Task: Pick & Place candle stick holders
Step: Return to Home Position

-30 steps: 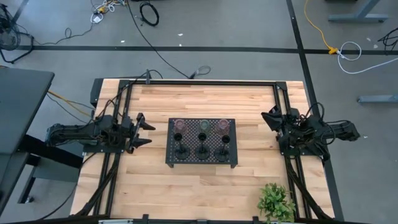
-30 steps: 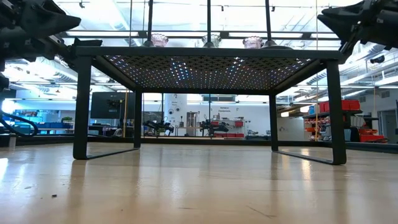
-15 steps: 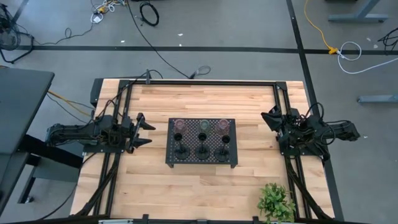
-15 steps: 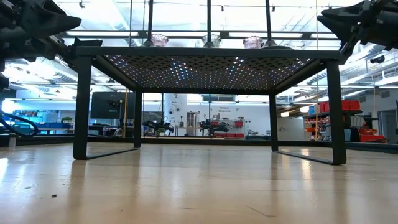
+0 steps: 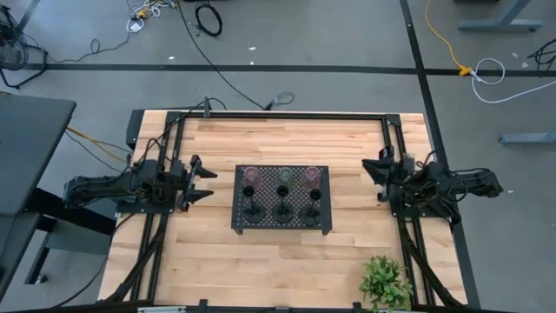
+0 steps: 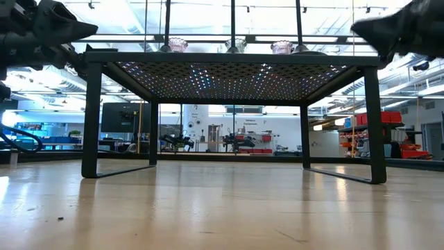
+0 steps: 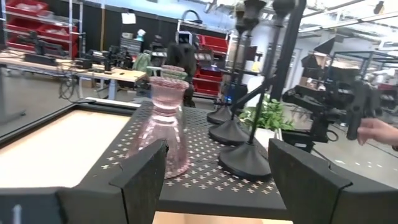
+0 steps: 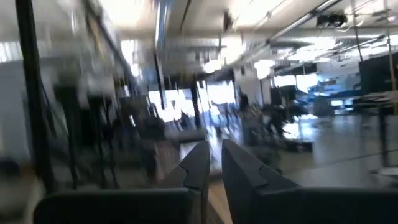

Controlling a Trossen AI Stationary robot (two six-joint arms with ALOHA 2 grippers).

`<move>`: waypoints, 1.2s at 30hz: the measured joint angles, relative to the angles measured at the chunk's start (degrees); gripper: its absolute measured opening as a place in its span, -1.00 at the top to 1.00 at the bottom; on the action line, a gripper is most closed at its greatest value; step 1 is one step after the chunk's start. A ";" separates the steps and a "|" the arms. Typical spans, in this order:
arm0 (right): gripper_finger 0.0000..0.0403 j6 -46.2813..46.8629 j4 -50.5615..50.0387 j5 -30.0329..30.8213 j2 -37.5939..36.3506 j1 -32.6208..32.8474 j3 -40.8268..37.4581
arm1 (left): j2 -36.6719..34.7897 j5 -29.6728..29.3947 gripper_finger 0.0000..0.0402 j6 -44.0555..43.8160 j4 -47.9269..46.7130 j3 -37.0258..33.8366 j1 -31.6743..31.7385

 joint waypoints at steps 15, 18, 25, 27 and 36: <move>0.80 -6.57 -17.47 -0.86 1.25 0.02 0.02 | -0.02 -1.27 -0.38 0.04 -0.02 0.00 -4.31; 0.80 -6.58 -17.49 -0.85 1.25 0.02 0.02 | -0.02 -0.32 -0.38 0.01 -0.02 -0.01 -5.01; 0.80 -6.58 -17.49 -0.85 1.25 0.02 0.02 | -0.02 0.08 -0.38 0.03 0.00 -0.02 -5.00; 0.80 -6.58 -17.49 -0.86 1.25 0.02 0.02 | 0.07 0.08 -0.38 0.01 0.01 -0.02 -4.98; 0.80 -6.58 -17.49 -0.85 1.27 0.02 0.02 | 0.24 0.00 -0.38 0.02 0.00 -0.02 -4.93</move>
